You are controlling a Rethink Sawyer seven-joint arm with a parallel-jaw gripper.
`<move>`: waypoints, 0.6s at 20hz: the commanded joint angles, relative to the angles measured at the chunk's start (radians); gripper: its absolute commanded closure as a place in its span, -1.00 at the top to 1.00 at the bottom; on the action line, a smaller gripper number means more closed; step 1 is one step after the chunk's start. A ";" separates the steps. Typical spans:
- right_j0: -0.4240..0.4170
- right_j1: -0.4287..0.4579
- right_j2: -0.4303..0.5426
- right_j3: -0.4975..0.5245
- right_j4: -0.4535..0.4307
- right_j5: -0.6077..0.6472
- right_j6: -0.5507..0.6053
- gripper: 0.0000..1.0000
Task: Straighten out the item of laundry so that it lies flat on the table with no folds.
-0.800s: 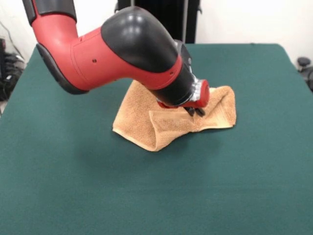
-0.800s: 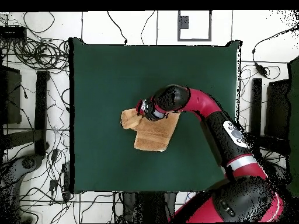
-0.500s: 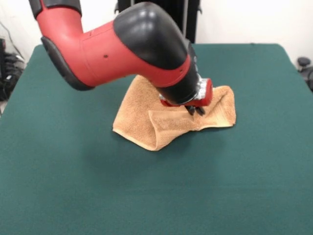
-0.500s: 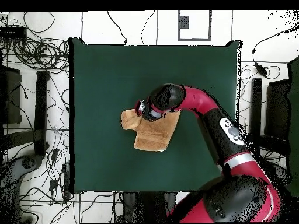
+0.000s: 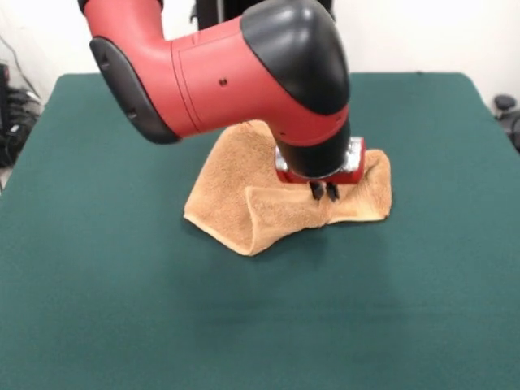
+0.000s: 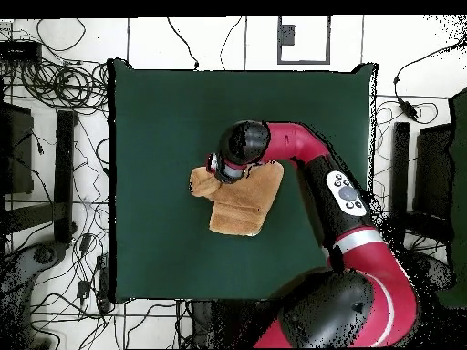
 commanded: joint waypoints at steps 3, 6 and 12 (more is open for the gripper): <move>0.060 0.066 -0.070 -0.254 -0.097 0.018 -0.116 -1.00; 0.063 0.071 -0.081 -0.267 -0.137 -0.078 -0.064 -1.00; 0.078 0.102 -0.109 -0.282 -0.098 -0.055 0.055 -1.00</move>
